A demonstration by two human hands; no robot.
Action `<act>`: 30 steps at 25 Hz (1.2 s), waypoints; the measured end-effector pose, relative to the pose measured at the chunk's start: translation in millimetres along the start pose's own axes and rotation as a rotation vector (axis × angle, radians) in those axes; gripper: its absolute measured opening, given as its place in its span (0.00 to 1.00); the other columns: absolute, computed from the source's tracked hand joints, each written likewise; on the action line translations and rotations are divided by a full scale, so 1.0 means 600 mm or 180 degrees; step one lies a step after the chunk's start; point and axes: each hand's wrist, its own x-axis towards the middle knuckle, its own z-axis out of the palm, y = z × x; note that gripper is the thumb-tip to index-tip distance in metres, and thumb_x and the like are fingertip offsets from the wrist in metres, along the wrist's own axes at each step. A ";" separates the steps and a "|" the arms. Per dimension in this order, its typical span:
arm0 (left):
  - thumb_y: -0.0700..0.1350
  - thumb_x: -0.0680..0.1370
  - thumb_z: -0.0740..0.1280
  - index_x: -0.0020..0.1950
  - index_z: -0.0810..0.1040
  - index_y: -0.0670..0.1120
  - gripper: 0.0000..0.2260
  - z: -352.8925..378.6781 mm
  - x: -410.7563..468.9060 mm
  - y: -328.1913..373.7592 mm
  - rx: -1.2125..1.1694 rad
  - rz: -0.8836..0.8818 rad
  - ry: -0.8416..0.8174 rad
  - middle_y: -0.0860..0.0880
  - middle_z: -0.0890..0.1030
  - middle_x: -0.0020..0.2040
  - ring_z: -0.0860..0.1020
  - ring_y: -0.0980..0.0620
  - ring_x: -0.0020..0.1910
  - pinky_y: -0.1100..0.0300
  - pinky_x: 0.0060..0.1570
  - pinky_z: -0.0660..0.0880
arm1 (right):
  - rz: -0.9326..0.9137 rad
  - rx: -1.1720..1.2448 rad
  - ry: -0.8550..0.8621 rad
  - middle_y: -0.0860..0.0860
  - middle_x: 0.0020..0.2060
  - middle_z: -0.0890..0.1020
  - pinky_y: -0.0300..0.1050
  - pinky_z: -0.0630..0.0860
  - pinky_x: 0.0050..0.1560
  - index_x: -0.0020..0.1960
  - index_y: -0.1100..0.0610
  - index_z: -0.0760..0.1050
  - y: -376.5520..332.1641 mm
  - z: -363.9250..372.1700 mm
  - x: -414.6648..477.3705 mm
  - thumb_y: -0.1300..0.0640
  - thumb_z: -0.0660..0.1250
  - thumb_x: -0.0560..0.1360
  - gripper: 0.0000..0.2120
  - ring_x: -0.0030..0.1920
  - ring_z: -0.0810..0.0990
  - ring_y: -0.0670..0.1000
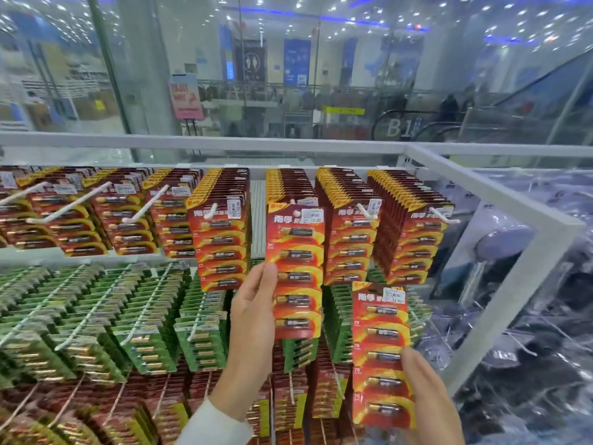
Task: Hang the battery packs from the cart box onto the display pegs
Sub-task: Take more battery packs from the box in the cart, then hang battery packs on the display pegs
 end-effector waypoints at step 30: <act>0.68 0.74 0.68 0.59 0.84 0.58 0.20 -0.020 0.087 -0.054 0.0657 0.0322 0.0310 0.49 0.86 0.56 0.84 0.44 0.56 0.43 0.61 0.78 | -0.1384 -0.0793 0.0608 0.49 0.43 0.88 0.47 0.82 0.44 0.54 0.53 0.82 -0.149 -0.028 0.176 0.47 0.61 0.84 0.14 0.44 0.88 0.50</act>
